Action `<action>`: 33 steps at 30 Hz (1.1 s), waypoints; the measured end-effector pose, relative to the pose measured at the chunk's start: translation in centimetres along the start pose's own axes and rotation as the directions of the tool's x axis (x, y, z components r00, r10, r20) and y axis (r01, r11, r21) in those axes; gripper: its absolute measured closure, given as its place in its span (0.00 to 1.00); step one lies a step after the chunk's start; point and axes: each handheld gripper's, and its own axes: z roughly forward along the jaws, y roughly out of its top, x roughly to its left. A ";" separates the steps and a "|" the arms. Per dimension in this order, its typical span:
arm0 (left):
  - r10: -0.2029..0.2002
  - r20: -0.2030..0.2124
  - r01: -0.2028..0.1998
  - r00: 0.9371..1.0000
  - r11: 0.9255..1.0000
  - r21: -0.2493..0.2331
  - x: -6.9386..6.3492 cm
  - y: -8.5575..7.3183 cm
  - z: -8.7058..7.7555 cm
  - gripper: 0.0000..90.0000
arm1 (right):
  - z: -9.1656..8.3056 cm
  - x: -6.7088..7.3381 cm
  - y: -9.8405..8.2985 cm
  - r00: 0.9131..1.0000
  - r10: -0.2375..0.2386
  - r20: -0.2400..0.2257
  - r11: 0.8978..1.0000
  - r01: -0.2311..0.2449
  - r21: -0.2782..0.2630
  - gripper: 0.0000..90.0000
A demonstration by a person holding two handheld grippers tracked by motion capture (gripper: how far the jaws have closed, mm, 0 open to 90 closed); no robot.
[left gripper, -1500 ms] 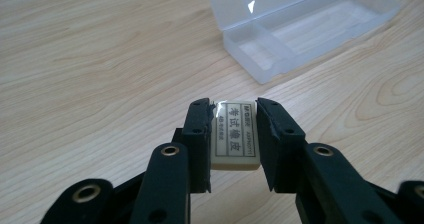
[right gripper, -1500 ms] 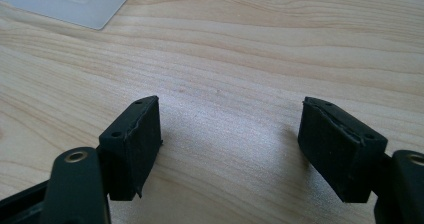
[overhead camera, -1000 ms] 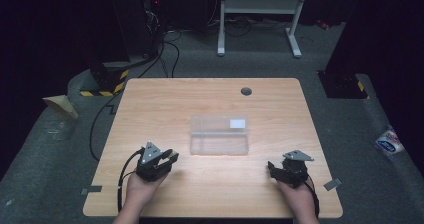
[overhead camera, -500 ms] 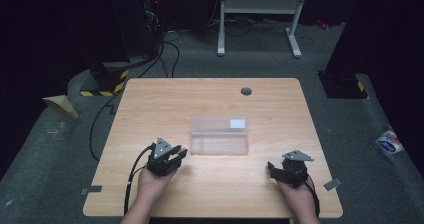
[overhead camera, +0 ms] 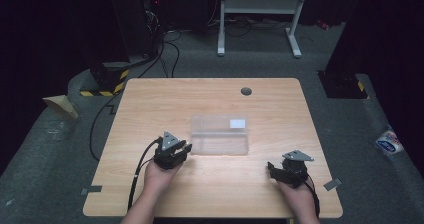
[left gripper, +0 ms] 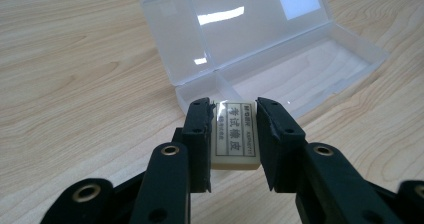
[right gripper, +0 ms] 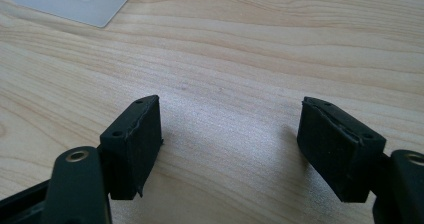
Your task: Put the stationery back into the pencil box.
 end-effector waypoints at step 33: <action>-0.014 -0.008 0.014 1.000 0.999 0.031 0.3 1.2 3.9 0.75 | 0.0 0.0 0.0 1.000 0.001 -0.002 1.000 -0.001 0.003 0.28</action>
